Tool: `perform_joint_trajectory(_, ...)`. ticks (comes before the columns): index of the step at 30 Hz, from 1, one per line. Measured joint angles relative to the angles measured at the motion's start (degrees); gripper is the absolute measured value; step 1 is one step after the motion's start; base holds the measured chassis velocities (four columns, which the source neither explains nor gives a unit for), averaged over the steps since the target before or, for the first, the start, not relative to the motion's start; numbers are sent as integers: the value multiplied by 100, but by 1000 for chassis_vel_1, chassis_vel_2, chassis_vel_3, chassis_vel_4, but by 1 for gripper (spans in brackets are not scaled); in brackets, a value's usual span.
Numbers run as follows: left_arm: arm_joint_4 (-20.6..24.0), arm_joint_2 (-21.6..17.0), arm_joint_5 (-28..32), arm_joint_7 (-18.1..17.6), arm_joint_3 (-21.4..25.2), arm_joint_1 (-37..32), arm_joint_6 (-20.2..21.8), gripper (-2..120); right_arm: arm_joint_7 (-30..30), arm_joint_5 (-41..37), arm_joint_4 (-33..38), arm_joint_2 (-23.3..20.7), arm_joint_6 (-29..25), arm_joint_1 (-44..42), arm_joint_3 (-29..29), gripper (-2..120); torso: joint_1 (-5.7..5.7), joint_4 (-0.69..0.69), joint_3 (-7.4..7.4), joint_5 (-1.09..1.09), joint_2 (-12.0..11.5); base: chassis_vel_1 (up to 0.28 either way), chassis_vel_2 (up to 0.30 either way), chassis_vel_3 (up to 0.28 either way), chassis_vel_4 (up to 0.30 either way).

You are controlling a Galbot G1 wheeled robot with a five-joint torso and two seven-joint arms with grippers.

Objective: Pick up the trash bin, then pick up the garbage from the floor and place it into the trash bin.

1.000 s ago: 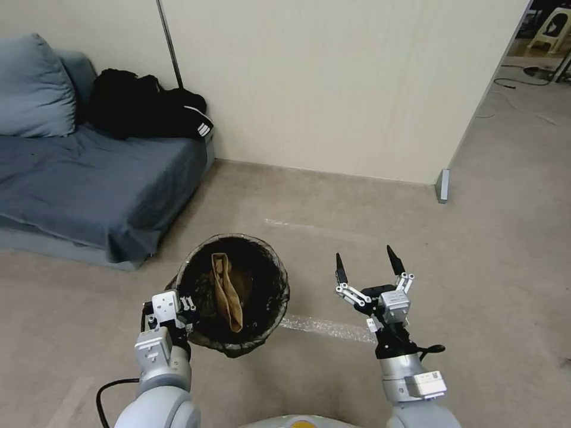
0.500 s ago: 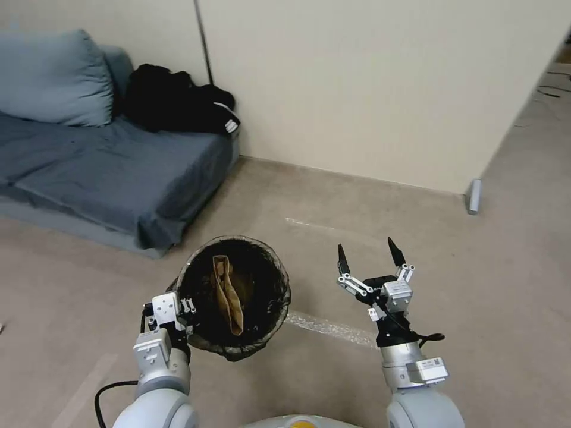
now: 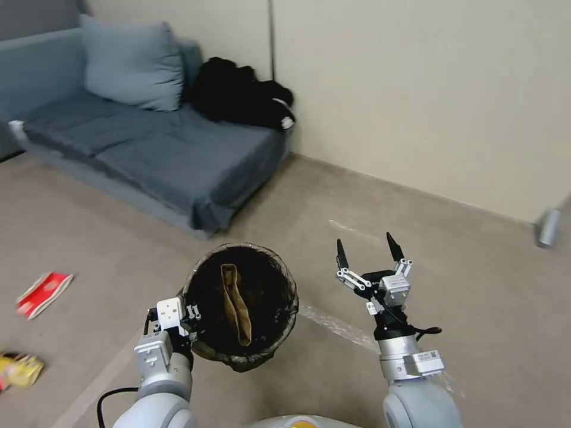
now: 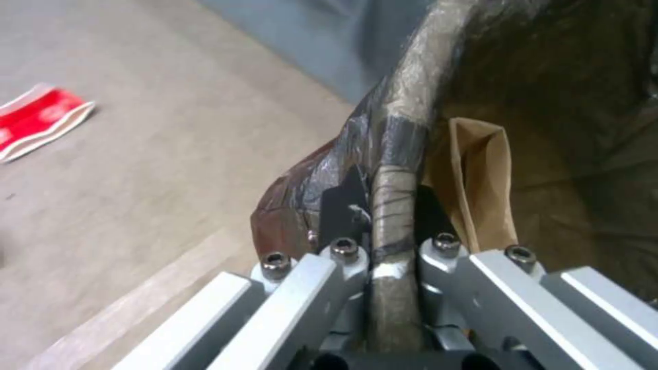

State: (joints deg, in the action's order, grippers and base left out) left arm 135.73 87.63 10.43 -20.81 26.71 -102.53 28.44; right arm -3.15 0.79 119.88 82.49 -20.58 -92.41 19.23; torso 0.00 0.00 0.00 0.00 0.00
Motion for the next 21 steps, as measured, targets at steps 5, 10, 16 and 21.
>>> perform_joint_trajectory(5, 19, -7, 48, 2, -1, -30, 40, 1, 0, 75, -17, -11, 8, 12, -4, 100, 0, 0, 0, 0, 0, 142, 125, 132, 130)
perform_joint_trajectory(10, 42, -8, 72, 3, -20, -48, 46, 1, 0, 126, -20, -19, -9, -24, -20, 100, 0, 0, 0, 0, 0, 129, 131, 118, 126)
perform_joint_trajectory(16, 62, -9, 70, 15, -29, -62, 50, 1, 6, 264, -24, -15, -30, -51, -27, 100, 0, 0, 0, 0, 0, 123, 132, 118, 118)
perform_joint_trajectory(21, 84, -9, 62, 28, -37, -89, 56, 1, 23, 322, -24, -19, -32, -43, -52, 100, 0, 0, 0, -1, 0, 133, 131, 130, 126)
